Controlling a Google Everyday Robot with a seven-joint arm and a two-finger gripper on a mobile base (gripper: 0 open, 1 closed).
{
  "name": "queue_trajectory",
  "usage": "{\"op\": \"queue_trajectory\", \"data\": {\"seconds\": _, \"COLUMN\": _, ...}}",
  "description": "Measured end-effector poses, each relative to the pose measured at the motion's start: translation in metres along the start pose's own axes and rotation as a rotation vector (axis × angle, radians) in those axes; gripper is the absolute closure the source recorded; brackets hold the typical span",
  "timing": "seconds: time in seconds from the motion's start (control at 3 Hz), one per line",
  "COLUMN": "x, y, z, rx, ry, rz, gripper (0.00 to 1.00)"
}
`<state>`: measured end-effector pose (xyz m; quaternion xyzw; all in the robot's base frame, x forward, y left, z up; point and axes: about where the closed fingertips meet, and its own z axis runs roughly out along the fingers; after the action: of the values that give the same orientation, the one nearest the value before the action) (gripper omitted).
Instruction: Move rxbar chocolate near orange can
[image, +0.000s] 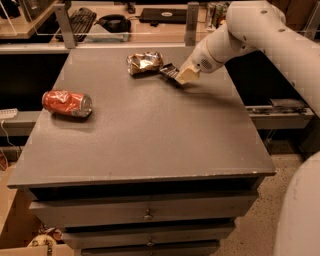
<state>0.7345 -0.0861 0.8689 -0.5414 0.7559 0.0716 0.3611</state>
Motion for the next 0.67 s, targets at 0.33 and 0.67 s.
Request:
{"op": "queue_trajectory", "data": {"seconds": 0.33, "x": 0.0023, "y": -0.0096, "z": 0.0092, "rx": -0.003, "ry": 0.002, "rz": 0.014, "gripper": 0.38}}
{"op": "queue_trajectory", "data": {"seconds": 0.67, "x": 0.0033, "y": -0.0141, "z": 0.0149, "rx": -0.006, "ry": 0.001, "rz": 0.022, "gripper": 0.15}}
